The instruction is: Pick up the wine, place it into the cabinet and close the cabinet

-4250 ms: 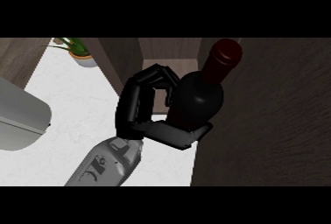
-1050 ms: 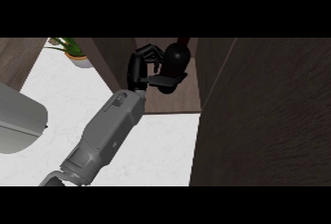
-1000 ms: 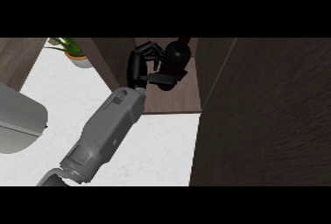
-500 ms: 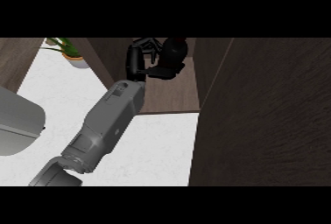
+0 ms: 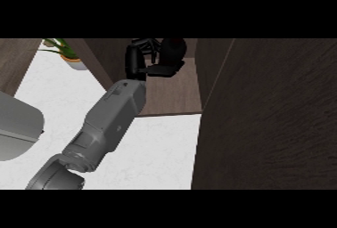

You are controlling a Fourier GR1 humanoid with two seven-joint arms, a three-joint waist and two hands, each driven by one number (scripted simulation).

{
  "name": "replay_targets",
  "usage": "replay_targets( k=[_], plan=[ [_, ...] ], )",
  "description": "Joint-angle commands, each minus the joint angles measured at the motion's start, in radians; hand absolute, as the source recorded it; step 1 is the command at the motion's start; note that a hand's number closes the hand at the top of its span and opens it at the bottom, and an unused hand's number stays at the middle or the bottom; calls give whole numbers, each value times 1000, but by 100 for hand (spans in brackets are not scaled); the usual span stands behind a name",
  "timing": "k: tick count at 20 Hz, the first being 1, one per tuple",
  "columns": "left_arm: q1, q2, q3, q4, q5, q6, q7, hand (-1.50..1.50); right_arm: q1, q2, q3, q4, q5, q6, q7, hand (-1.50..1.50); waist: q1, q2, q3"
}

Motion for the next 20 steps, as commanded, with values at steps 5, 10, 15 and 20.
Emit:
replay_targets(
  k=[5, 10, 15, 20],
  plan=[
    [-11, -3, 72, 59, 40, -37, -25, 150, 75, -10, -9, -83, -45, 23, 1, -150, -7, 2, 0],
    [7, 0, 76, 88, 20, -44, -69, 150, -40, -6, -11, -43, -30, -7, 62, -150, 1, 5, -1],
    [-32, -3, 72, 116, -2, 3, -37, 150, -9, 14, 5, 6, -2, 11, -28, -150, 0, 5, -1],
    [-27, -3, 65, 142, -22, 45, -54, -150, 20, -10, -46, -38, -73, 37, -29, -150, -19, 10, 0]
  ],
)
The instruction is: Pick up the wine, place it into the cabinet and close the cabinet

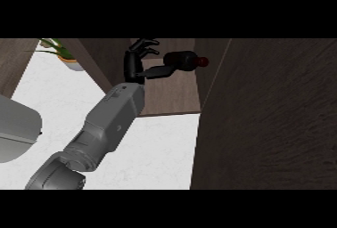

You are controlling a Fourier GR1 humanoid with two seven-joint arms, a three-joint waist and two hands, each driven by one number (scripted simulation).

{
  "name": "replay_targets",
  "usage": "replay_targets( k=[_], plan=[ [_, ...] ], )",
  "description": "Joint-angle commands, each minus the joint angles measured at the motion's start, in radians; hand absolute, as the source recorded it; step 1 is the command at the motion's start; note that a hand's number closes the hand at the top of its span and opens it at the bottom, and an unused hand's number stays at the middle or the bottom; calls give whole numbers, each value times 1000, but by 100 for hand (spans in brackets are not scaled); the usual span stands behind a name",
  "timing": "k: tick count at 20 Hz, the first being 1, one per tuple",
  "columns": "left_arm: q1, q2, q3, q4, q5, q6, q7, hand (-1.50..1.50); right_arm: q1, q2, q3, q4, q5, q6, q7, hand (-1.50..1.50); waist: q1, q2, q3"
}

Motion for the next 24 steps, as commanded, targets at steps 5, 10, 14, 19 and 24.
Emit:
replay_targets(
  k=[5, 10, 14, 19, 24],
  plan=[
    [6, 4, 0, 35, -24, 55, -10, -150, -9, 1, -4, 3, -25, 8, -8, -150, -6, 9, -2],
    [-7, 24, -20, 50, -53, 66, 31, -150, 3, -10, -41, -8, -79, 26, -16, -150, -6, 8, -1],
    [13, 35, -14, 51, -56, 101, -8, -150, -5, -6, -20, -56, -60, 10, 24, -150, -26, 14, -3],
    [83, 35, 15, 22, -37, 33, -98, -150, -12, 0, -5, -24, -41, 14, 5, -150, -14, 14, -3],
    [78, -1, 8, 28, -45, 31, -111, -150, -49, 18, 23, 36, -15, -10, -19, -150, -14, 13, -4]
  ],
)
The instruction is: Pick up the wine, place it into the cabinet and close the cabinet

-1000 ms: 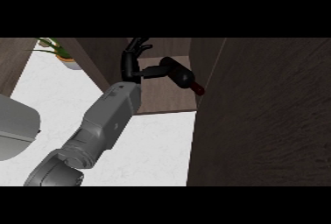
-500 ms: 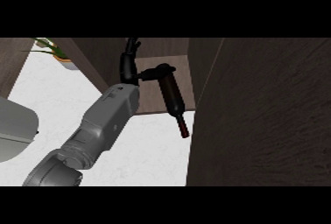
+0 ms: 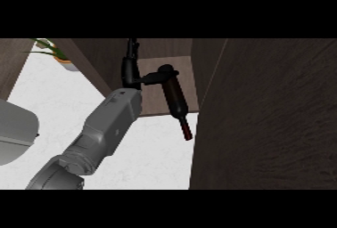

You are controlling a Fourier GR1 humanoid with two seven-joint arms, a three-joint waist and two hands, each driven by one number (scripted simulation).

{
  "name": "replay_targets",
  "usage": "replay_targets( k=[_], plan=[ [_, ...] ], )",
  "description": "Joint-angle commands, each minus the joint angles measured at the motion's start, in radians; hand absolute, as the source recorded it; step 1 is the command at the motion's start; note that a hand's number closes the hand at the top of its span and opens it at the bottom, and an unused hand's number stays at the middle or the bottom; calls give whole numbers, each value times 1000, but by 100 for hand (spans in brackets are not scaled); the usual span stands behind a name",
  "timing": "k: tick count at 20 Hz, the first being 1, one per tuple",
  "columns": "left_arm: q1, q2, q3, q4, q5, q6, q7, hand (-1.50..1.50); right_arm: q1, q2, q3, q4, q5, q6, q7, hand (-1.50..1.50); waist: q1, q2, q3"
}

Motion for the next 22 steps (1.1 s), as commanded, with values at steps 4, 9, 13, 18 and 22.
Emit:
replay_targets(
  k=[4, 9, 13, 18, 22],
  plan=[
    [76, -4, 3, 3, -2, -71, -75, -150, -13, -7, -17, -67, -19, -19, 50, -150, 4, -2, -4],
    [39, -4, -12, 10, -28, -98, -40, -150, 51, 6, 25, -63, -12, -16, 30, -150, 9, -4, -3],
    [19, -4, -7, 3, -18, -130, -11, -150, 3, 6, 18, -30, -13, -20, 46, -150, 18, -7, -3],
    [67, -1, 8, -12, 0, -186, -55, -150, 61, -11, 2, -104, -45, 3, 49, -150, 24, -11, -3],
    [72, -4, 7, -11, 61, -202, -56, -150, -14, 6, 22, -25, -18, -20, 25, -150, 4, -11, -3]
  ],
)
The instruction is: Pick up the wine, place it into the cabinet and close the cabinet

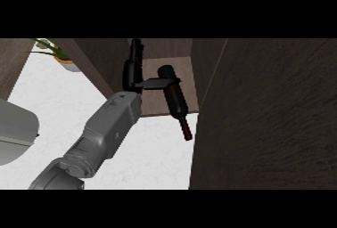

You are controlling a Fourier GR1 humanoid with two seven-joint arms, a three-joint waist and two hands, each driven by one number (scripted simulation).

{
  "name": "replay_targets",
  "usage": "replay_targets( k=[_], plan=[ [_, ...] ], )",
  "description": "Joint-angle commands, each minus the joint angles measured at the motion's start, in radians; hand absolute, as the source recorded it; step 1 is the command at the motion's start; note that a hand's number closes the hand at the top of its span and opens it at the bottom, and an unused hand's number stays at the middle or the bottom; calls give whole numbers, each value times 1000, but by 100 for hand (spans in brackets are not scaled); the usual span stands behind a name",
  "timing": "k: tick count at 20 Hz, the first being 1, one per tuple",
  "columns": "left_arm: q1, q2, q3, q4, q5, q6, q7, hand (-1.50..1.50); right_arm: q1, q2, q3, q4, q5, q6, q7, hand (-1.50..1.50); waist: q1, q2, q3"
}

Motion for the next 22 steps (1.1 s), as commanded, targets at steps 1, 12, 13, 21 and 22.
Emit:
replay_targets(
  k=[1, 12, 13, 21, 22],
  plan=[
    [42, 1, 14, -20, 22, -67, 8, -150, 31, 2, -6, -47, -4, -12, 17, -150, 37, -11, 0],
    [154, 1, -155, -109, 204, -41, -13, -150, -54, 4, 21, 8, 5, -45, 31, -150, 2, -15, 0],
    [155, 1, -185, -154, 212, -26, 28, -150, 48, -21, -1, -68, -23, -10, 16, -150, 18, -23, 1],
    [408, 1, -541, -583, 349, 205, 101, -150, -11, -13, -16, -22, 24, -49, 27, -150, 56, -27, 2],
    [458, 1, -591, -644, 354, 220, 96, -150, 28, 2, 42, -41, 62, -53, 18, -150, 60, -29, 1]
  ],
)
